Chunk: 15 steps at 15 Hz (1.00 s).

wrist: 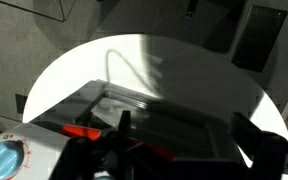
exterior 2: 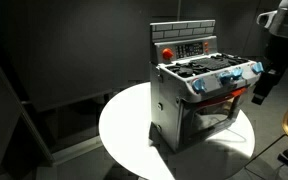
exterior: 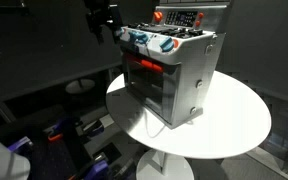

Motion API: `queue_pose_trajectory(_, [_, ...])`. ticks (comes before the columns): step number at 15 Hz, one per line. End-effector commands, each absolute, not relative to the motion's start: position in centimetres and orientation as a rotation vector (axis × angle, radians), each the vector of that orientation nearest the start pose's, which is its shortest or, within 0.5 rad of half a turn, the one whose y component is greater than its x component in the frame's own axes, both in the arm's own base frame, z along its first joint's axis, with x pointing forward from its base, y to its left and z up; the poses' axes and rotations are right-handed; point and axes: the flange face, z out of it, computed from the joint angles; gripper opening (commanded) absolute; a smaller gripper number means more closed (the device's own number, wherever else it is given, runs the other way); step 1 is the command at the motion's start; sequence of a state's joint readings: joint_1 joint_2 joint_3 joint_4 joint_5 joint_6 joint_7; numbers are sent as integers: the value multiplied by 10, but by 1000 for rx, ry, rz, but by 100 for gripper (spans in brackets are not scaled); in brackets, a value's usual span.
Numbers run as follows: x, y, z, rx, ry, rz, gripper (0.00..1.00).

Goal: Push the top right button on the toy stove

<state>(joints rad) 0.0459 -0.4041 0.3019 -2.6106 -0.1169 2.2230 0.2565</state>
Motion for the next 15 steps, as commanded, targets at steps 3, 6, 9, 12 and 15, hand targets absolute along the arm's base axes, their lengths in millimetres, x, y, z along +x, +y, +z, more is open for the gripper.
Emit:
queue_pose_trajectory(3, [379, 130, 383, -3334, -233, -93, 100])
queue_pose_trajectory(6, [379, 130, 383, -3334, -233, -93, 100])
queue_pose_trajectory(9, [379, 130, 383, -3334, -233, -93, 100])
queue_pose_trajectory(12, [380, 130, 385, -3328, -232, -90, 100])
queue_pose_trajectory(15, [387, 126, 396, -3309, -201, -113, 100])
